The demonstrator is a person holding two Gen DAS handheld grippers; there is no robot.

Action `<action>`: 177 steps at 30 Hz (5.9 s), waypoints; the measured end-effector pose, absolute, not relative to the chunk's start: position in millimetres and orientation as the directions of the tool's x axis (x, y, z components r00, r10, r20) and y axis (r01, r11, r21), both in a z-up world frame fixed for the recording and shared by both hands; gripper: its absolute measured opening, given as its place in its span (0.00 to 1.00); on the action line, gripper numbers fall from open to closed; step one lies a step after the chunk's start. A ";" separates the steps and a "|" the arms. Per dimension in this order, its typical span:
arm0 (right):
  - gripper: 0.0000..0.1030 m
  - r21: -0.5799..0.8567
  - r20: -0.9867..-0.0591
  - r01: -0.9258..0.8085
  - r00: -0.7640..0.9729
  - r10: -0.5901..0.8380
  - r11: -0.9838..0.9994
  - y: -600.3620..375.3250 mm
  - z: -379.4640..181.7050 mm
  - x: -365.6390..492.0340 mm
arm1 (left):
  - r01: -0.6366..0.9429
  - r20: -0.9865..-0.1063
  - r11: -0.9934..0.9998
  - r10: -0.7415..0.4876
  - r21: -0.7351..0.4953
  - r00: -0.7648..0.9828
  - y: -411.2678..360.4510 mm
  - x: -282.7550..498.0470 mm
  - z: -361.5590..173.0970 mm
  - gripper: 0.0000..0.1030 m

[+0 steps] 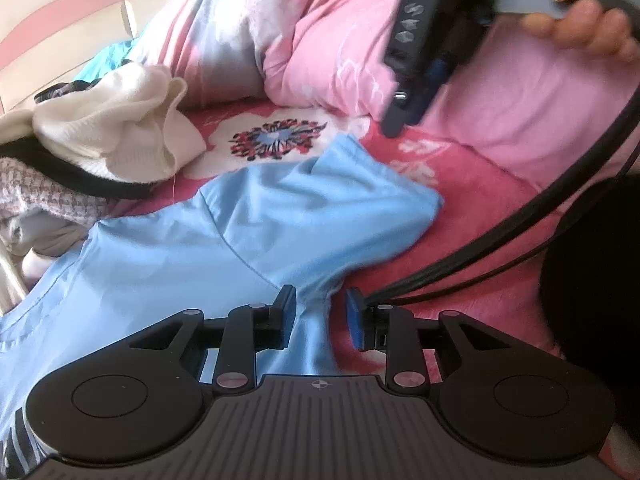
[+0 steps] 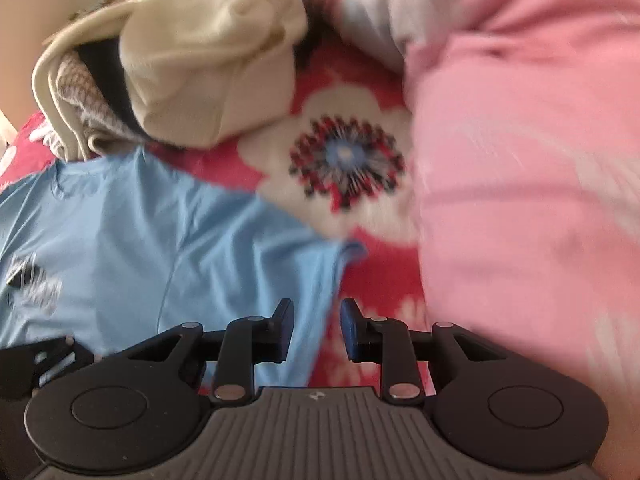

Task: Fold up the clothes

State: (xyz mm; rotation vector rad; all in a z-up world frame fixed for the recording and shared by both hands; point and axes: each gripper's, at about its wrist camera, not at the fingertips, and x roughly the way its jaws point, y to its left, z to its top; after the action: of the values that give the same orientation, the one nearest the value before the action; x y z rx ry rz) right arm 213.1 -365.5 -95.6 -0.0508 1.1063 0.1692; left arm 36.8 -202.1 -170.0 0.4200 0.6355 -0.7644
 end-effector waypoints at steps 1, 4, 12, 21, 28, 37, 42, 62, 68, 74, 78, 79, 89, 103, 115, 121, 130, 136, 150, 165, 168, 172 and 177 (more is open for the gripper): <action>0.27 0.040 -0.891 -0.159 0.440 0.107 0.986 -364.2 -99.5 220.2 | 0.746 -0.664 0.656 -0.506 0.119 0.550 -203.0 37.3 -169.5 0.26; 0.36 0.077 -0.901 -0.076 0.422 0.102 0.994 -370.8 -114.8 244.8 | 0.752 -0.659 0.652 -0.521 0.104 0.542 -206.4 38.8 -170.3 0.26; 0.10 0.139 -0.927 0.029 0.357 0.120 0.990 -382.3 -148.8 257.5 | 0.758 -0.676 0.651 -0.551 0.017 0.489 -211.7 43.8 -180.2 0.30; 0.24 -0.144 -0.931 -0.155 0.355 -0.081 0.977 -365.9 -150.8 238.3 | 0.765 -0.677 0.644 -0.565 -0.004 0.472 -209.2 45.2 -181.8 0.30; 0.42 -0.221 -0.885 -0.199 0.452 -0.111 0.955 -351.9 -114.3 227.1 | 0.767 -0.678 0.641 -0.564 0.000 0.472 -208.7 44.6 -181.3 0.31; 0.49 -0.118 -0.871 -0.314 0.489 0.054 0.942 -347.3 -115.2 278.3 | 0.757 -0.681 0.653 -0.556 -0.004 0.477 -209.4 44.0 -181.2 0.32; 0.49 -0.058 -0.915 -0.454 0.380 0.134 0.889 -347.9 -135.5 302.2 | 0.757 -0.679 0.653 -0.550 0.016 0.487 -209.0 39.7 -180.8 0.32; 0.03 -0.035 -0.951 -0.593 0.267 0.155 0.804 -337.4 -156.3 301.7 | 0.759 -0.676 0.651 -0.560 0.000 0.479 -208.2 44.2 -183.5 0.33; 0.03 -0.214 -0.910 -0.593 0.411 0.063 0.776 -327.4 -153.6 286.4 | 0.761 -0.674 0.648 -0.560 0.004 0.481 -207.8 43.8 -184.0 0.33; 0.09 -0.379 -0.832 -0.499 0.552 -0.052 0.779 -329.8 -145.2 278.0 | 0.762 -0.676 0.648 -0.558 0.009 0.482 -207.9 43.3 -184.7 0.34; 0.13 -0.260 -0.860 -0.599 0.500 0.100 0.758 -328.9 -114.9 253.7 | 0.762 -0.676 0.648 -0.559 0.005 0.480 -206.9 43.7 -184.6 0.34; 0.12 -0.215 -0.891 -0.659 0.435 0.132 0.721 -325.3 -114.6 246.4 | 0.762 -0.675 0.647 -0.560 0.004 0.480 -207.0 43.7 -184.8 0.34; 0.24 -0.419 -0.880 -0.626 0.458 -0.126 0.658 -316.1 -132.1 217.6 | 0.766 -0.684 0.642 -0.552 0.016 0.477 -203.3 38.5 -178.9 0.35; 0.29 -0.326 -0.935 -0.731 0.344 -0.089 0.599 -331.0 -121.4 171.5 | 0.752 -0.718 0.650 -0.575 -0.109 0.393 -164.1 25.3 -149.6 0.38; 0.47 -0.282 -0.710 -0.854 0.492 0.504 0.437 -147.3 -49.2 174.2 | 0.122 -0.725 0.921 -0.369 -0.371 0.582 13.0 30.4 -118.4 0.42; 0.47 -0.171 -0.619 -0.930 0.358 0.699 0.325 -36.4 -34.8 181.3 | -0.363 -0.713 0.886 0.054 -0.288 0.699 130.7 14.6 -97.5 0.42; 0.41 -0.220 -0.633 -0.951 0.309 0.710 0.217 124.5 -89.9 181.9 | -0.646 -0.695 0.703 0.305 -0.297 0.651 216.9 45.7 -108.3 0.42; 0.38 -0.284 -0.687 -0.955 0.265 0.677 0.086 191.8 -139.4 171.5 | -0.682 -0.691 0.691 0.371 -0.241 0.620 228.9 78.6 -132.7 0.42; 0.03 -0.160 -0.655 -0.950 0.306 0.690 0.269 227.5 -149.4 223.0 | -0.713 -0.711 0.643 0.361 -0.280 0.604 262.3 86.8 -156.6 0.36; 0.56 0.332 -0.673 -0.861 0.070 0.736 0.385 232.3 -143.4 309.8 | -0.613 -0.673 0.700 0.256 -0.366 0.694 267.4 85.0 -164.9 0.36; 0.55 0.332 -0.745 -0.864 0.006 0.668 0.378 247.8 -155.7 309.7 | -0.602 -0.682 0.704 0.229 -0.376 0.695 269.7 85.2 -168.8 0.36; 0.11 0.309 -0.765 -0.875 0.003 0.644 0.372 255.3 -162.8 299.0 | -0.613 -0.674 0.698 0.252 -0.371 0.695 266.7 88.6 -169.5 0.29; 0.10 0.268 -0.637 -0.910 0.079 0.767 0.316 229.7 -136.9 283.1 | -0.604 -0.640 0.717 0.288 -0.349 0.712 264.4 83.2 -163.0 0.03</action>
State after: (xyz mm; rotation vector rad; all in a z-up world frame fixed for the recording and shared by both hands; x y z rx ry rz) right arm 283.1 229.7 -136.9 -0.2201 0.7909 1.2696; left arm 83.2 264.4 -163.0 -0.5803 0.5893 0.5261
